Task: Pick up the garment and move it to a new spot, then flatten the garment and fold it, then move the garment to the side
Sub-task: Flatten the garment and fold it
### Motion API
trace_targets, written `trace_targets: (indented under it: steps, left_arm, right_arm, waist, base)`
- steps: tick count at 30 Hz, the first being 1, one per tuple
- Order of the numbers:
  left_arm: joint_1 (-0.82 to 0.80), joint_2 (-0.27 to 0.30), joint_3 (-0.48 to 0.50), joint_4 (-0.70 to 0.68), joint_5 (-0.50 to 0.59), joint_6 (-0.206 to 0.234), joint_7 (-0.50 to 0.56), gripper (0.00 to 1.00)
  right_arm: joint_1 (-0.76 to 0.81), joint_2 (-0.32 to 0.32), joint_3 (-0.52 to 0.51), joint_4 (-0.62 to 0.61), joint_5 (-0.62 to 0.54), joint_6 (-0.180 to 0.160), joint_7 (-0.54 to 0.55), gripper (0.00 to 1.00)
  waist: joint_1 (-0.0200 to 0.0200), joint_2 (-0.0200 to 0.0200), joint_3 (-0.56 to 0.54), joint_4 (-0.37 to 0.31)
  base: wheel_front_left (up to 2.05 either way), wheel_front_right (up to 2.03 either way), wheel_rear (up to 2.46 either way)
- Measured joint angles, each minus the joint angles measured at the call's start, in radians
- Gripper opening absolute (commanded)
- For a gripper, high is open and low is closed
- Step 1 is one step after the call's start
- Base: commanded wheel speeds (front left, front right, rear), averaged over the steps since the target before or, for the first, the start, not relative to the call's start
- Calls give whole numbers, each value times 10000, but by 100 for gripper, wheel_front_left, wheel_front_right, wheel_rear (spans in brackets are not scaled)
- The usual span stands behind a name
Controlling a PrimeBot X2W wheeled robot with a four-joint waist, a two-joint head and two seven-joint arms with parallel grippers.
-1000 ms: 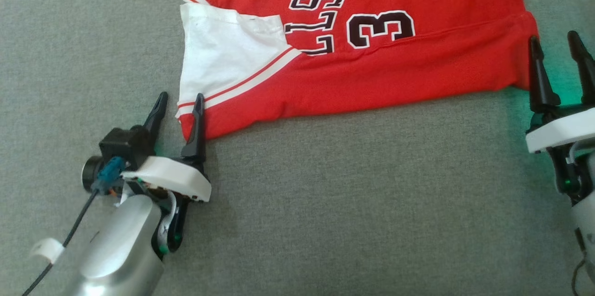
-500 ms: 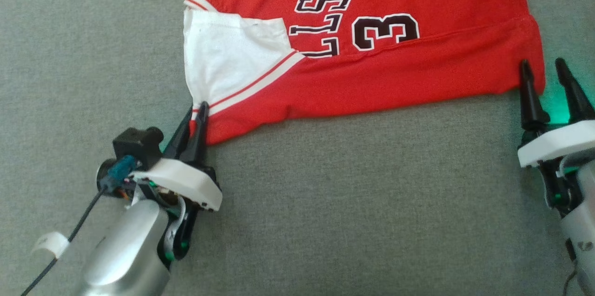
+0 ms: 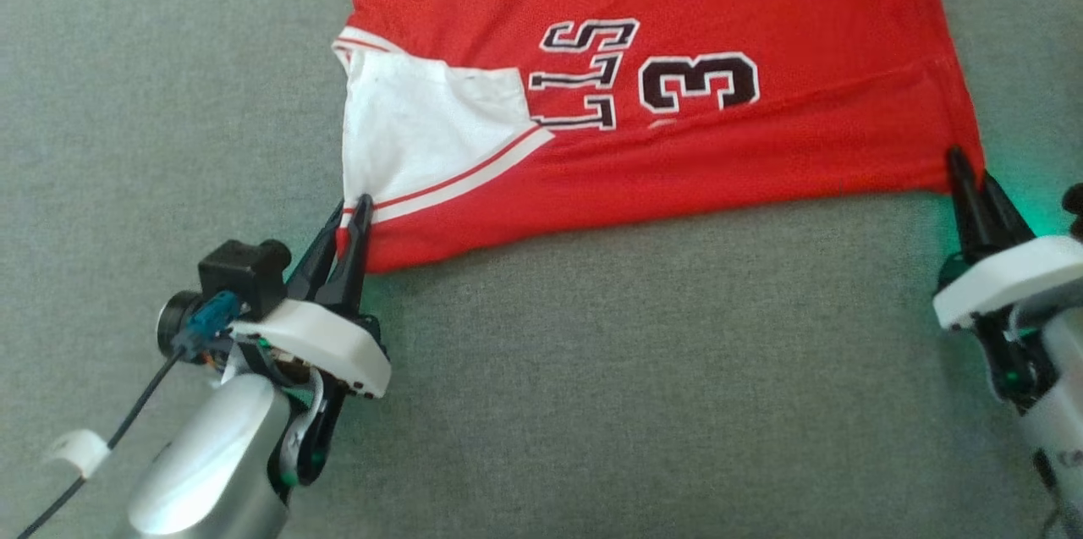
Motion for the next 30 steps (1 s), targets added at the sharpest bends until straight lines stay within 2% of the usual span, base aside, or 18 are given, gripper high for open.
trace_targets:
  steps: [6, 14, 22, 24, 26, 27, 28, 30]
  left_arm:
    - [616, 366, -59, -523, -6, 159, 349, 0]
    - [2462, 792, -303, -1937, -109, 711, 644, 0]
    - [3879, 1030, -604, -2966, -355, 1183, 980, 0]
    - [3905, 1045, -623, -3043, -370, 1187, 1039, 0]
    - [3859, 1058, -623, -3060, -366, 1193, 1053, 88]
    - [3828, 1072, -623, -3058, -359, 1191, 1110, 88]
    - [3774, 1091, -629, -3060, -337, 1185, 1139, 100]
    - [3481, 1131, -646, -3078, -144, 1160, 1187, 100]
  right_arm:
    - [645, -731, 759, -426, 36, 0, -2, 0]
    - [2193, -1847, 1262, -1423, 642, 2, 0, 0]
    - [3667, -2102, 970, -2077, 757, 2, 12, 0]
    - [3693, -2102, 853, -2134, 717, 2, 35, 100]
    - [3688, -2092, 646, -2230, 616, 2, 88, 100]
    - [3685, -2092, 531, -2245, 591, 0, 90, 100]
    - [3684, -2092, 412, -2303, 541, 2, 88, 100]
    - [3677, -2090, 192, -2462, 414, 0, 88, 100]
  waist:
    - [-1, 0, -501, -129]
    - [-3, 0, -1168, -309]
    - [-2, 0, -1218, -236]
    - [-2, 0, -1188, -222]
    - [-2, 0, -1149, -213]
    - [-1, 0, -1131, -209]
    - [-2, 0, -1107, -204]
    - [-2, 0, -1043, -192]
  base:
    - [0, 0, 0]
    - [0, 0, 0]
    - [0, 0, 0]
    - [0, 0, 0]
    - [0, 0, 0]
    - [0, 0, 0]
    - [0, 0, 0]
    - [0, 0, 0]
